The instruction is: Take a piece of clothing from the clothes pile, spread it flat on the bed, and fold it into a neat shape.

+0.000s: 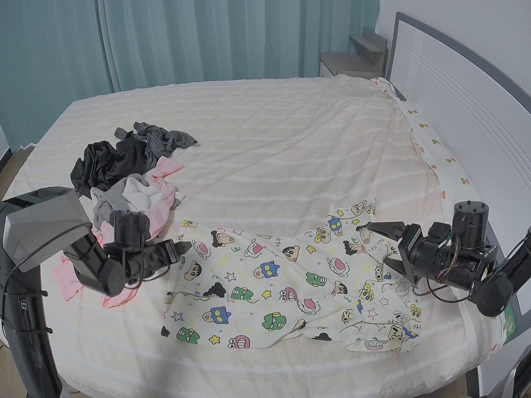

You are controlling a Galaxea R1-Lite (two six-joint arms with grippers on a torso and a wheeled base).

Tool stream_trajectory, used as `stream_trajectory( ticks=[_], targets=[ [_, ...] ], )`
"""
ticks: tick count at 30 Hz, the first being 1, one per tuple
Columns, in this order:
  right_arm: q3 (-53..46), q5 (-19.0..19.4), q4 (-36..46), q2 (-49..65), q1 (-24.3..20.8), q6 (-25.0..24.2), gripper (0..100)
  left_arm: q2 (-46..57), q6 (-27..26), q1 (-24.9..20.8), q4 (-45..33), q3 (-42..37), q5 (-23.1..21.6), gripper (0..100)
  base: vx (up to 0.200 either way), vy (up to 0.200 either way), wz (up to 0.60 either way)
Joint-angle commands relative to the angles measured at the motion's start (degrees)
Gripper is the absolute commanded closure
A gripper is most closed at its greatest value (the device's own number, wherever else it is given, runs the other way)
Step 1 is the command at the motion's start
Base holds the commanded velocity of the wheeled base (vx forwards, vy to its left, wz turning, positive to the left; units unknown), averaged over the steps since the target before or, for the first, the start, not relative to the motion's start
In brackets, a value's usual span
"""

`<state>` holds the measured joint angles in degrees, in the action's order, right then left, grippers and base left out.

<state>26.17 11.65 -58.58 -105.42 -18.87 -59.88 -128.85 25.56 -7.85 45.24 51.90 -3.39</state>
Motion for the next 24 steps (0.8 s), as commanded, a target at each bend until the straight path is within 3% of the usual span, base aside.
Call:
stream_trajectory(
  ticks=[1,6,24],
  targets=[
    [-0.86,-0.05,-0.05,-0.04,-2.05,3.37,0,-3.60,-1.39,2.58,-9.29,15.96,-5.49,0,0.000,0.000,0.00],
    [-5.08,-0.32,-1.81,1.10,-2.05,7.67,0,-6.58,-4.91,2.67,-12.63,19.21,-5.49,0,0.000,0.000,0.00],
    [-7.10,-0.93,-3.56,1.36,-0.99,7.85,0,-12.56,-4.91,1.61,-12.54,23.25,-7.07,0,0.000,0.000,0.00]
  ],
)
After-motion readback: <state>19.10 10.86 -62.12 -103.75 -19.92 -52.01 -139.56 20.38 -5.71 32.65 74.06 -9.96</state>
